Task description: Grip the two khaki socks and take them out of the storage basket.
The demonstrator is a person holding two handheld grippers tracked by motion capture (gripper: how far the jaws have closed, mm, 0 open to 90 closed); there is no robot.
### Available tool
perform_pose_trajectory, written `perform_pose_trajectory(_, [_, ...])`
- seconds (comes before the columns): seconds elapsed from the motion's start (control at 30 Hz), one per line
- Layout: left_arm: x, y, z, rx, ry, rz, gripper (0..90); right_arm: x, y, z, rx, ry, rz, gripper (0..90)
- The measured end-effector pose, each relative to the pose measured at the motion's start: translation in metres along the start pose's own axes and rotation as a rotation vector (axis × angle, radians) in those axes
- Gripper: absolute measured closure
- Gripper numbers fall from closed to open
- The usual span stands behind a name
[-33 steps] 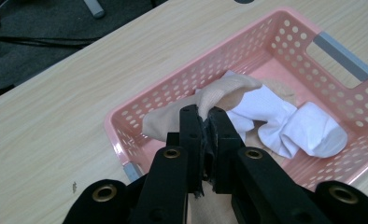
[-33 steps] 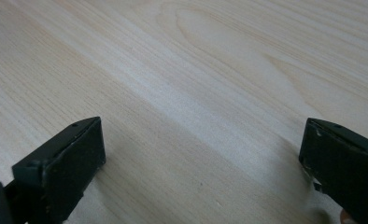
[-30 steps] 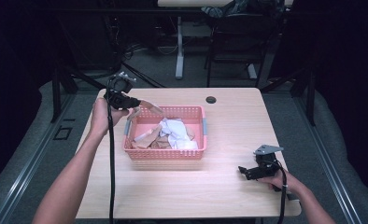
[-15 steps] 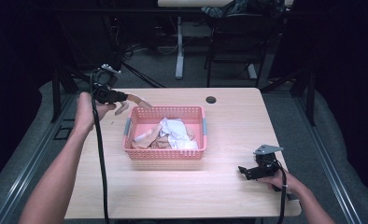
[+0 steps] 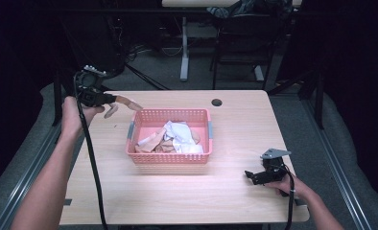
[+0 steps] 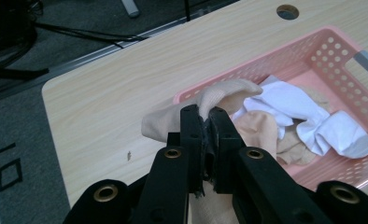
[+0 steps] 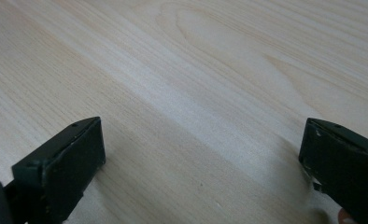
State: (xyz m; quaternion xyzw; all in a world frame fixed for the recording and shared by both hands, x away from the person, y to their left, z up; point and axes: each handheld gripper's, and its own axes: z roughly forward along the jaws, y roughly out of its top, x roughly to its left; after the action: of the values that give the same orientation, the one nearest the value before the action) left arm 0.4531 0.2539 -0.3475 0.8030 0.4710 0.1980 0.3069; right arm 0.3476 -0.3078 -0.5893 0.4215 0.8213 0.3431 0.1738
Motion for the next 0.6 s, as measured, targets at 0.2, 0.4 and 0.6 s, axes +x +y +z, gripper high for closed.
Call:
perform_pose_trajectory(0.2, [0.017,-0.015,-0.005,0.005,0.035,-0.036,86.0,0.0,0.0,0.0,0.002,-0.001,-0.005,0.0])
perform_pose_trajectory(0.4, [0.029,-0.027,-0.004,0.015,0.056,-0.067,86.0,0.0,0.0,0.0,0.001,-0.002,-0.004,0.0])
perform_pose_trajectory(0.6, [0.04,-0.042,0.005,0.043,0.081,-0.101,86.0,0.0,0.0,0.0,0.0,-0.001,0.0,0.0])
